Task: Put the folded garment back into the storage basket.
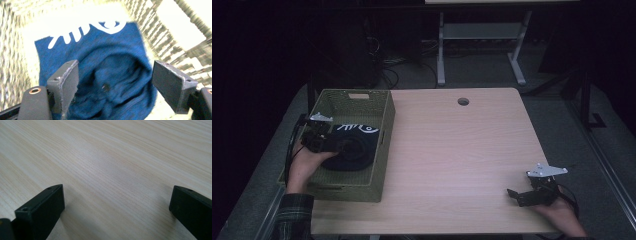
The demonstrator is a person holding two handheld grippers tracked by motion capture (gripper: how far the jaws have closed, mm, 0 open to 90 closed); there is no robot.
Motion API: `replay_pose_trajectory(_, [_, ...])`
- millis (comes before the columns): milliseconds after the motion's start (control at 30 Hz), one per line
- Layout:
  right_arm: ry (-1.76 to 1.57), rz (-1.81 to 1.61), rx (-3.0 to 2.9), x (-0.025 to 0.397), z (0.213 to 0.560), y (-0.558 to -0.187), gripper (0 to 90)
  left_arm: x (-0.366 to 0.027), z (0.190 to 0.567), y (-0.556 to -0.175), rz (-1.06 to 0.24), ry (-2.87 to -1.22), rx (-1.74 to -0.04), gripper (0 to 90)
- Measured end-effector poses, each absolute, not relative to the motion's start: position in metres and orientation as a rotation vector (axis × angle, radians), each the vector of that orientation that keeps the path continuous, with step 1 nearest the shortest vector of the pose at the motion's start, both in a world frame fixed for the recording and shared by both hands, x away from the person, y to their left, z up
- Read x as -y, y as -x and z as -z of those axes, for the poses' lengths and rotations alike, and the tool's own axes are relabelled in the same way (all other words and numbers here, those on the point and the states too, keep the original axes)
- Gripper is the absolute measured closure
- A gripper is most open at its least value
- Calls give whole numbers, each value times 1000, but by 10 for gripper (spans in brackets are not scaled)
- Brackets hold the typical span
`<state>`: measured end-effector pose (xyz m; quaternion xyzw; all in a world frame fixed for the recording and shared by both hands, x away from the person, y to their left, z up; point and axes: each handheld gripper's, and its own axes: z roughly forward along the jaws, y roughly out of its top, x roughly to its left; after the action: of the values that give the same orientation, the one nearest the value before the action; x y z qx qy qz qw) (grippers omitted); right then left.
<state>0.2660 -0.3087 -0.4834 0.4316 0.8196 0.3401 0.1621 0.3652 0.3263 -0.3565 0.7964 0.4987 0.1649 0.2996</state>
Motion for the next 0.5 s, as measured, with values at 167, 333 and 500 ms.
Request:
replay_pose_trajectory(167, [-1229, -972, -2341, 308, 483, -267, 0, -317, 344, -363, -450, -2096, -1290, 212])
replay_pose_trajectory(333, [-1227, -973, -2340, 308, 484, -267, 0, -305, 334, -361, -428, -2078, -1251, 212])
replay_pose_trajectory(500, [-1227, -973, -2341, 308, 483, -267, 0, -288, 326, -358, -426, -2074, -1216, 212])
